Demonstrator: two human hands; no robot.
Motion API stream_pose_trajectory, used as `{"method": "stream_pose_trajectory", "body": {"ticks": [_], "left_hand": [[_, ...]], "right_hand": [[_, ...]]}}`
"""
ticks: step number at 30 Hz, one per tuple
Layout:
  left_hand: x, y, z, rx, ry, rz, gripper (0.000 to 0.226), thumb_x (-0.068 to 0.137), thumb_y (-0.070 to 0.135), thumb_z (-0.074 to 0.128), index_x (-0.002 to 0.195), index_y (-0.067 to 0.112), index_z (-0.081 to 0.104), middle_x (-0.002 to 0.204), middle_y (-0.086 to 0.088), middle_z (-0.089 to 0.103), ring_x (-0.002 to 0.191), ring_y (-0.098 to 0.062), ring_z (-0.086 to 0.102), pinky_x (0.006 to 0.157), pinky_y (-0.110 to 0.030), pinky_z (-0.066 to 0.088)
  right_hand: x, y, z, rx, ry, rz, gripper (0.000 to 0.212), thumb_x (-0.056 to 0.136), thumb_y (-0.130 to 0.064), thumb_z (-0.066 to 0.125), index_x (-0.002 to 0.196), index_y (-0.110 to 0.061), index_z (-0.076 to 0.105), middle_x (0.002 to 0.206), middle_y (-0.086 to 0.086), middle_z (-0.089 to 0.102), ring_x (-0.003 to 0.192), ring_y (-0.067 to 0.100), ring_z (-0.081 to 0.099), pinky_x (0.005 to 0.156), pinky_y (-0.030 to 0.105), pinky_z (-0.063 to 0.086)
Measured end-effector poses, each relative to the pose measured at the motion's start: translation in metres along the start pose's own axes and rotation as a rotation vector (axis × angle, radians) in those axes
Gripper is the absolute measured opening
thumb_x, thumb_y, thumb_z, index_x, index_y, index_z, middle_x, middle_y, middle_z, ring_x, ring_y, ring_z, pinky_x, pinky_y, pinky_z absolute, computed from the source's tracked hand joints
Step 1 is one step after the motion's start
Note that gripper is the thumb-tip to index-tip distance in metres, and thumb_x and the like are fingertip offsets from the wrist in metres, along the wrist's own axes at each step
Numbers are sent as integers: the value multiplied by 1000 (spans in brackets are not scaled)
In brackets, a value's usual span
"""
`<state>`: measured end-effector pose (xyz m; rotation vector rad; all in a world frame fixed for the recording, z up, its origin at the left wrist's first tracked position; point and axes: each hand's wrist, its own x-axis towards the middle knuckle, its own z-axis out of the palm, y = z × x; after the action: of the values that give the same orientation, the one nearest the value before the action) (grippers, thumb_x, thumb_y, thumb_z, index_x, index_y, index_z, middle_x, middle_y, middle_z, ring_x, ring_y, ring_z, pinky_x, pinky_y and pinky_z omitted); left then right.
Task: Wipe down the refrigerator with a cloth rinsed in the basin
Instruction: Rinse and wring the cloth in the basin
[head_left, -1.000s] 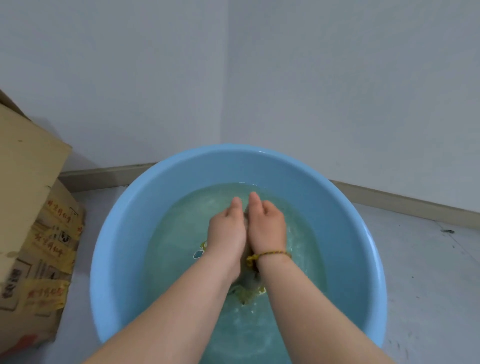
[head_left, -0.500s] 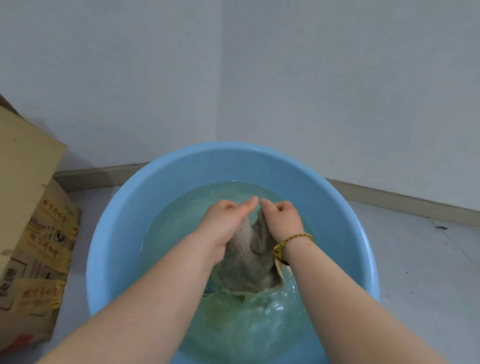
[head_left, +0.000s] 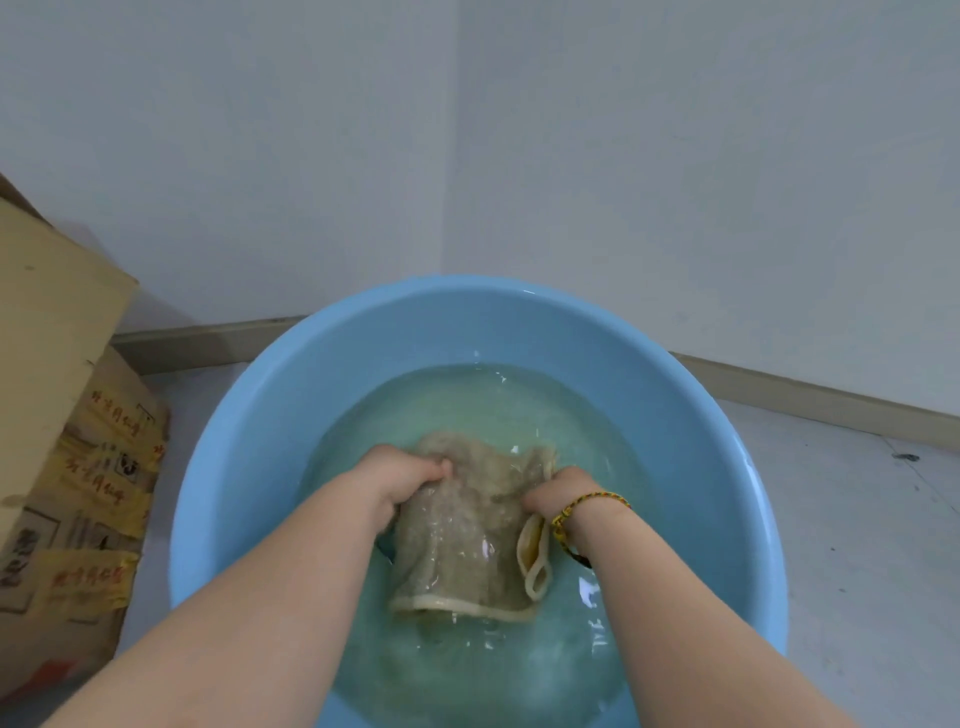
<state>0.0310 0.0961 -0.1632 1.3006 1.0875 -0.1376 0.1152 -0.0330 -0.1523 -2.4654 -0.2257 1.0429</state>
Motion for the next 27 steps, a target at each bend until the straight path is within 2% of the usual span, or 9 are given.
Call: {"method": "stream_pose_trajectory", "body": {"ticks": [2,5,8,10,12,15,19,23,27], "left_hand": [[-5,6,2,-179,-59,-21,11,89,7,55,79,3,57,62,-8,61,49,-16,60,39,-18,46],[-15,19,4,-303,-86,6,17,95,17,46,99,5,58,73,-8,59,57,-17,58,39,-20,48],[-25,29,14,-318,-78,141,28,96,26,43,109,4,55,91,-10,64,77,-19,63,69,-29,53],[-31,32,24,-356,-25,223,38,94,35,44,115,5,56,108,-12,63,95,-24,61,86,-34,49],[-39,33,33,-400,52,291,32,93,38,44,96,13,63,99,-10,64,90,-23,60,83,-32,48],[-47,30,44,-384,122,396,33,94,36,41,68,22,55,81,-1,61,82,-19,58,82,-30,46],[-46,27,40,-413,154,423,37,94,39,42,64,20,54,72,1,59,83,-23,60,85,-34,48],[-47,29,29,-561,12,228,42,93,42,41,65,14,55,46,0,59,54,-15,57,52,-23,47],[-61,36,38,-479,-161,211,46,89,54,40,89,12,60,86,-8,67,85,-24,64,82,-35,53]], "right_hand": [[-8,-2,-4,394,13,26,5,88,-6,52,88,-4,57,69,7,52,62,20,51,45,14,42],[-16,-8,-12,720,77,-54,23,92,-19,52,113,-11,55,101,7,60,92,25,57,72,25,43],[-34,-26,-8,717,213,-306,3,92,-23,51,93,-20,53,87,-4,57,91,19,55,75,23,39],[-47,-37,6,612,283,-462,16,89,-21,55,75,-20,48,70,-7,52,72,13,52,63,20,40],[-49,-41,17,516,356,-506,29,89,-24,55,65,-20,39,60,-7,44,58,11,42,54,20,34],[-36,-47,15,486,410,-414,26,94,-27,44,70,-17,40,66,-3,45,71,20,44,63,26,31],[-43,-48,17,469,401,-451,33,94,-23,42,63,-19,33,61,-4,39,66,21,40,64,26,29],[-58,-44,15,289,328,-629,36,92,-20,49,59,-21,32,56,-5,37,53,9,34,54,29,27],[-34,-37,-8,459,431,-388,36,92,-19,47,57,-15,36,58,0,38,62,20,37,55,30,29]]}}
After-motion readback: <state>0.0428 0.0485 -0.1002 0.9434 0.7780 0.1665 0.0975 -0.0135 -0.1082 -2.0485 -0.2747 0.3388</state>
